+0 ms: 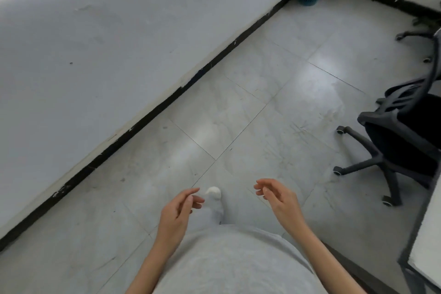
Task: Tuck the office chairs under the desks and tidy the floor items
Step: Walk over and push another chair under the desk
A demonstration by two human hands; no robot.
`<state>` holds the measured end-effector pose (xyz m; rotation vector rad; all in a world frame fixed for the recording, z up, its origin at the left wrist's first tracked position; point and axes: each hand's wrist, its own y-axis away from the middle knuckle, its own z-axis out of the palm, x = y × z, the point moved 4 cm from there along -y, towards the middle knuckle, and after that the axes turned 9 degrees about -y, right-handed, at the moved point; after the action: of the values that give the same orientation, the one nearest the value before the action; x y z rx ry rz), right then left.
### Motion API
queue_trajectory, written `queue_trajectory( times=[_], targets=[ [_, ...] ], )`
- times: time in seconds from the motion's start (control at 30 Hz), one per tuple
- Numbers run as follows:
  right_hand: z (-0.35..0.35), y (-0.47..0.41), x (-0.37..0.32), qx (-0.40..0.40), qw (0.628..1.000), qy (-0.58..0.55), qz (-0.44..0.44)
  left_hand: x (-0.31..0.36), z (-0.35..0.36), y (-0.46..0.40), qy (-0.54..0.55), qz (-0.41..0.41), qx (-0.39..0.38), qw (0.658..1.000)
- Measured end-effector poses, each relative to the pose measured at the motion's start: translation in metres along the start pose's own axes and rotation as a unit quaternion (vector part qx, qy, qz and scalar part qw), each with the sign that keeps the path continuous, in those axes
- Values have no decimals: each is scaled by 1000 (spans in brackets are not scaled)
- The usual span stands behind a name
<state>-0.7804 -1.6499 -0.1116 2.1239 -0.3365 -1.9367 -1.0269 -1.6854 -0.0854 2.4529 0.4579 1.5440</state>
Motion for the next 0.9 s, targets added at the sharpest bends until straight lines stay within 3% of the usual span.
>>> queue_trajectory(
  times=[0.17, 0.37, 0.5, 0.7, 0.9],
  targets=[
    [-21, -42, -7, 144, 987, -46, 62, 98, -3, -146, -53, 87, -111, 989],
    [-42, -123, -22, 275, 951, -114, 84, 184, 49, -276, -102, 165, -212, 958],
    [-74, -220, -47, 278, 950, -122, 75, 213, 92, -350, -112, 162, -242, 950],
    [-157, -371, -139, 272, 955, -123, 6, 259, 131, -449, -102, 126, -232, 959],
    [-217, -461, -186, 297, 947, -119, -11, 316, 178, -539, -132, 141, -273, 942]
  ],
)
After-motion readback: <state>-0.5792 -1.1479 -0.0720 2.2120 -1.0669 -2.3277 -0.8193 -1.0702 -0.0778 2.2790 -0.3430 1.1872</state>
